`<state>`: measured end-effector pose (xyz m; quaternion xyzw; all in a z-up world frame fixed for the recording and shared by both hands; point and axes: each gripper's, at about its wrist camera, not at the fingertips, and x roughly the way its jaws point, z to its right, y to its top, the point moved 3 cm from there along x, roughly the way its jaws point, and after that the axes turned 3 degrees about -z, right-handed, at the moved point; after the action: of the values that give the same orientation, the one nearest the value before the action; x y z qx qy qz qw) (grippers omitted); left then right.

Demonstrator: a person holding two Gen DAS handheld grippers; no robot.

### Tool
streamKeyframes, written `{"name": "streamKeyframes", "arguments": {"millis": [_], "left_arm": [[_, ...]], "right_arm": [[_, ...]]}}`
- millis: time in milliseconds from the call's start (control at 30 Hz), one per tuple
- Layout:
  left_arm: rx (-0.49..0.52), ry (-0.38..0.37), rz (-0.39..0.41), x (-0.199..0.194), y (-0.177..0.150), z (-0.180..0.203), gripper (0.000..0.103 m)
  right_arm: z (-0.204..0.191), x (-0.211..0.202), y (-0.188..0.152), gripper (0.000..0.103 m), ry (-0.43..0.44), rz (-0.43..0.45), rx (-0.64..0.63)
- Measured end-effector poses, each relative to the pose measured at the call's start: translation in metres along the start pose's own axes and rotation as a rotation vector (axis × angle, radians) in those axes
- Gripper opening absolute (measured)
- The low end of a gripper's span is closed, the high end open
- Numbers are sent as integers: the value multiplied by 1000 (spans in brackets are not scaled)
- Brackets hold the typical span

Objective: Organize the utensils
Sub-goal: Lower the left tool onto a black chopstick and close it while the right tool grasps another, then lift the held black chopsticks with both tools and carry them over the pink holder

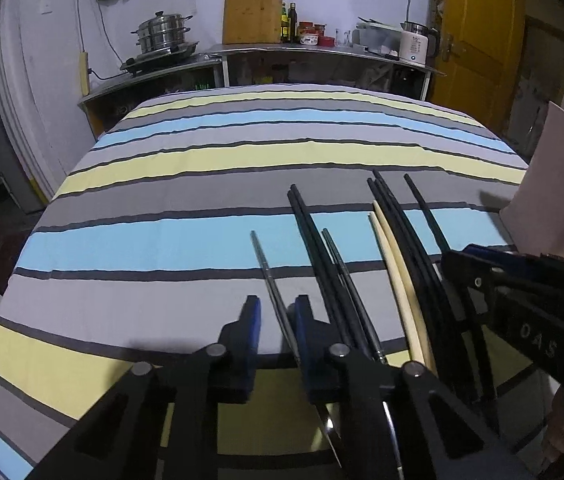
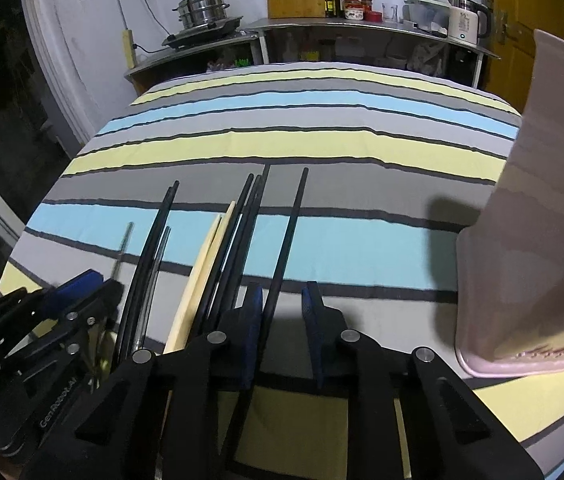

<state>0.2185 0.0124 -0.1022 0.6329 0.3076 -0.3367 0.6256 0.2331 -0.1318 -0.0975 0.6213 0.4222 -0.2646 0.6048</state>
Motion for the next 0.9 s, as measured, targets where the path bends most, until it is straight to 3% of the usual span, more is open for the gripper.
{"name": "streamKeyframes", "arguments": {"millis": [233,467,900], "left_arm": [[-2,-12,-12,5,8,-3,8],[-31,-76,-4,2,12,-11,5],[-44,-192,147,-85,29,-18,5]], "right_arm": [[-3,9,13,9,-25,-24,-7],[-4,0,15,5,24,-12,12],[-7,-78,21,5,109,120,19]]}}
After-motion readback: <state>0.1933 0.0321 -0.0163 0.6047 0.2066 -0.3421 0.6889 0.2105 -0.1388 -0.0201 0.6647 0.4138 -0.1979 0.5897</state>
